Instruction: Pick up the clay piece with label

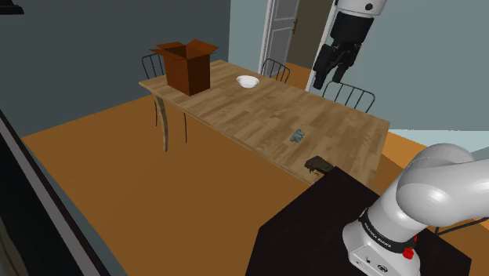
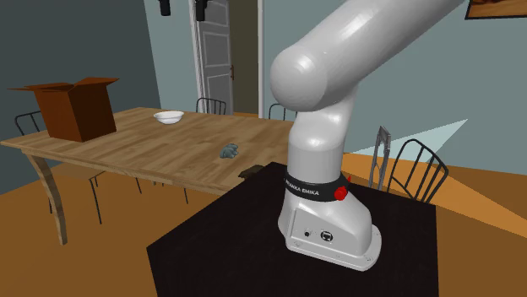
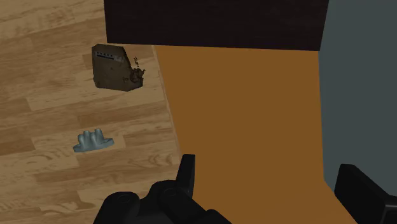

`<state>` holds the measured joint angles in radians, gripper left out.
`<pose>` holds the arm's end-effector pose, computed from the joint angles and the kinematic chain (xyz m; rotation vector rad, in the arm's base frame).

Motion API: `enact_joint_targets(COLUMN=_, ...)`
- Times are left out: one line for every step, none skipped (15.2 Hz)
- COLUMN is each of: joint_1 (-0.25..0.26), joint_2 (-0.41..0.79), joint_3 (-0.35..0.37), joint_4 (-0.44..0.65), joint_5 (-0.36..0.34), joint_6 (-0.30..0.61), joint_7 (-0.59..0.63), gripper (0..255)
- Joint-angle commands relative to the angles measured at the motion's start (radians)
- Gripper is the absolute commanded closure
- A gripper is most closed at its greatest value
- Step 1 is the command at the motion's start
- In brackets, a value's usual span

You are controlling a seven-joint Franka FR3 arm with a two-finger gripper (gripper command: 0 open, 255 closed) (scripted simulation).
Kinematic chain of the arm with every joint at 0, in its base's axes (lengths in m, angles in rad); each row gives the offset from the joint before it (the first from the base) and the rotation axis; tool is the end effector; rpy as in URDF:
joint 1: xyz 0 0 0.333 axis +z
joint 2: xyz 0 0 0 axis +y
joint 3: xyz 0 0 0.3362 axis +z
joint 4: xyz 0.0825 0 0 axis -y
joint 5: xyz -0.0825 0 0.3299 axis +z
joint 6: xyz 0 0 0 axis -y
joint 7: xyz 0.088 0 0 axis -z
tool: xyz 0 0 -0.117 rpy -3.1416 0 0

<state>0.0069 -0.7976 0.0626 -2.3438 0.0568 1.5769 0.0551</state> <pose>0.2353 0.0307 0.6026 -3.1277 0.0051 -0.0454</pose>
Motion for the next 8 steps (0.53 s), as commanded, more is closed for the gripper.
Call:
enact_joint_targets(joint_1=0.000, joint_2=0.000, joint_3=0.000, joint_4=0.000, joint_5=0.000, joint_6=0.000, joint_7=0.000, gripper=0)
enact_joint_targets(joint_1=0.000, joint_2=-0.010, joint_3=-0.010, joint_4=-0.036, joint_5=-0.008, joint_6=0.023, joint_7=-0.019, gripper=0)
enact_joint_targets(joint_1=-0.001, joint_2=-0.019, joint_3=-0.020, joint_4=-0.071, joint_5=-0.017, joint_6=0.046, joint_7=-0.038, gripper=0)
enact_joint_targets(joint_1=-0.002, joint_2=-0.027, joint_3=-0.030, joint_4=-0.106, joint_5=-0.027, joint_6=0.069, joint_7=-0.057, gripper=0)
enact_joint_targets(joint_1=-0.004, joint_2=-0.034, joint_3=-0.041, joint_4=-0.139, joint_5=-0.036, joint_6=0.093, joint_7=-0.076, gripper=0)
enact_joint_targets(joint_1=-0.006, joint_2=-0.040, joint_3=-0.051, joint_4=-0.172, joint_5=-0.046, joint_6=0.117, joint_7=-0.094, gripper=0)
enact_joint_targets(joint_1=-0.008, joint_2=-0.044, joint_3=-0.063, joint_4=-0.203, joint_5=-0.057, joint_6=0.141, joint_7=-0.113, gripper=0)
enact_joint_targets(joint_1=-0.011, joint_2=-0.047, joint_3=-0.074, joint_4=-0.234, joint_5=-0.068, joint_6=0.167, joint_7=-0.132, gripper=0)
